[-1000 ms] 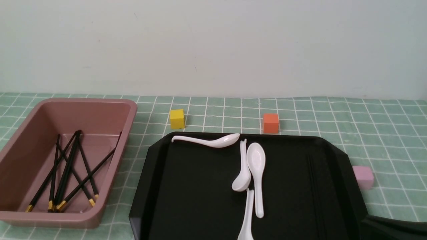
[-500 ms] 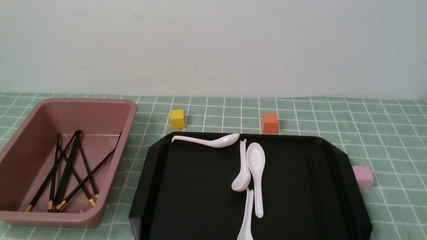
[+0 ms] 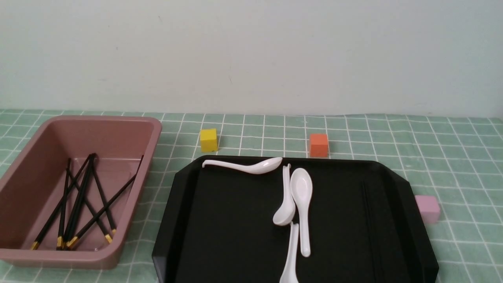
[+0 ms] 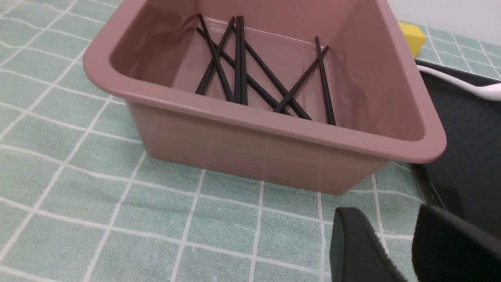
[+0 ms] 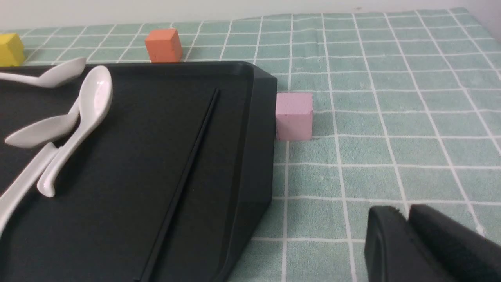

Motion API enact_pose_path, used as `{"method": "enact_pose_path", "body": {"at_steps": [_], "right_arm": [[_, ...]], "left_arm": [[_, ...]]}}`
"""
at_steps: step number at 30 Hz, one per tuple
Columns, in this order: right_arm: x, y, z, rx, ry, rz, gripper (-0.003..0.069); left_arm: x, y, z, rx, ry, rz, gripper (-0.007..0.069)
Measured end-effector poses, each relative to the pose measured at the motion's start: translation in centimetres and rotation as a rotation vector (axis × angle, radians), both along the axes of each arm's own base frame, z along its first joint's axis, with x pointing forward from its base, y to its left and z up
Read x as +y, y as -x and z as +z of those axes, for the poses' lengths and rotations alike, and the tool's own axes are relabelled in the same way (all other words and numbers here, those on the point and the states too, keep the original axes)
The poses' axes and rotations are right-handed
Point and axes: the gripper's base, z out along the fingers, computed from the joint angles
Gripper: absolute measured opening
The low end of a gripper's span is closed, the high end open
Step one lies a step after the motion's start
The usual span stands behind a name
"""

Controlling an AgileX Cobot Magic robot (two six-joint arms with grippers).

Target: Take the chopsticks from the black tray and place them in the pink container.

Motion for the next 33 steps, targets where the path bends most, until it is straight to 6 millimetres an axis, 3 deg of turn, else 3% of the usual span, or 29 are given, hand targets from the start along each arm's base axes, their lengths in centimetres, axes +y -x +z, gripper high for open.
{"method": "enact_pose_path", "body": {"at_steps": [33], "right_arm": [[-0.01,0.01,0.01,0.002,0.002,0.0,0.0131]], "left_arm": [[0.0,0.0,0.0,0.0,0.0,0.0,0.0239]]}}
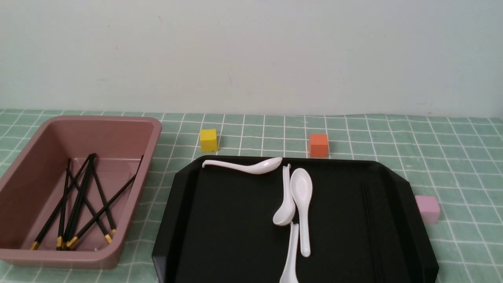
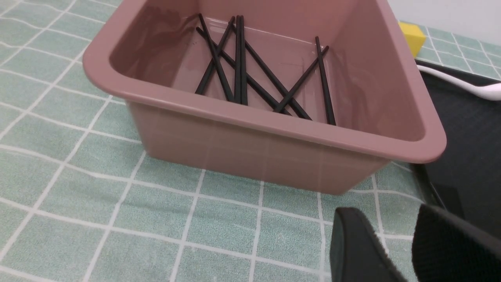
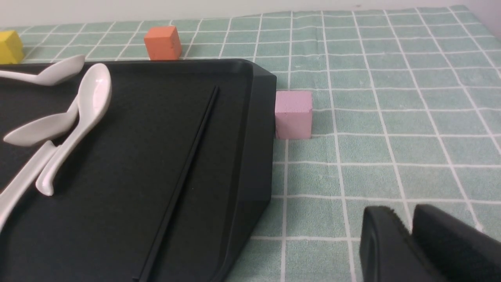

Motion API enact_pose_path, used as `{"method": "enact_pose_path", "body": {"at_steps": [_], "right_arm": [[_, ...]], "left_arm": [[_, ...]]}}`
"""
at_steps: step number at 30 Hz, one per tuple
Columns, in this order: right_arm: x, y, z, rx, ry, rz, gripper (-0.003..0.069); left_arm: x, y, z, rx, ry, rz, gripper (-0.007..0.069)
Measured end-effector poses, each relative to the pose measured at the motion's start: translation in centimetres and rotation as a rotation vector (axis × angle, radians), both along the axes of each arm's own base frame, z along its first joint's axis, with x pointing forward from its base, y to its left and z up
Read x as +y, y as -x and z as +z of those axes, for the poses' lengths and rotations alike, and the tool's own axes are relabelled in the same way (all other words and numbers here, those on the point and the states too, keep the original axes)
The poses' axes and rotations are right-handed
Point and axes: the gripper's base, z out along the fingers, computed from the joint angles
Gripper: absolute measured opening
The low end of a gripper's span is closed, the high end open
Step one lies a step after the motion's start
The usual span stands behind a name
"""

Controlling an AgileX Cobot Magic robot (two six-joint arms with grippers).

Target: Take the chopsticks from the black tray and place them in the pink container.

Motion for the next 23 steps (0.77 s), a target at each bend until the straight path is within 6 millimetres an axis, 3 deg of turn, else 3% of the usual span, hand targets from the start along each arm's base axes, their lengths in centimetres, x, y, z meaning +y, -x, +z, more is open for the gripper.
{"method": "enact_pose_path", "body": {"at_steps": [23], "right_arm": [[0.0,0.0,0.0,0.0,0.001,0.0,0.0145]], "left_arm": [[0.0,0.0,0.0,0.0,0.0,0.0,0.0239]]}}
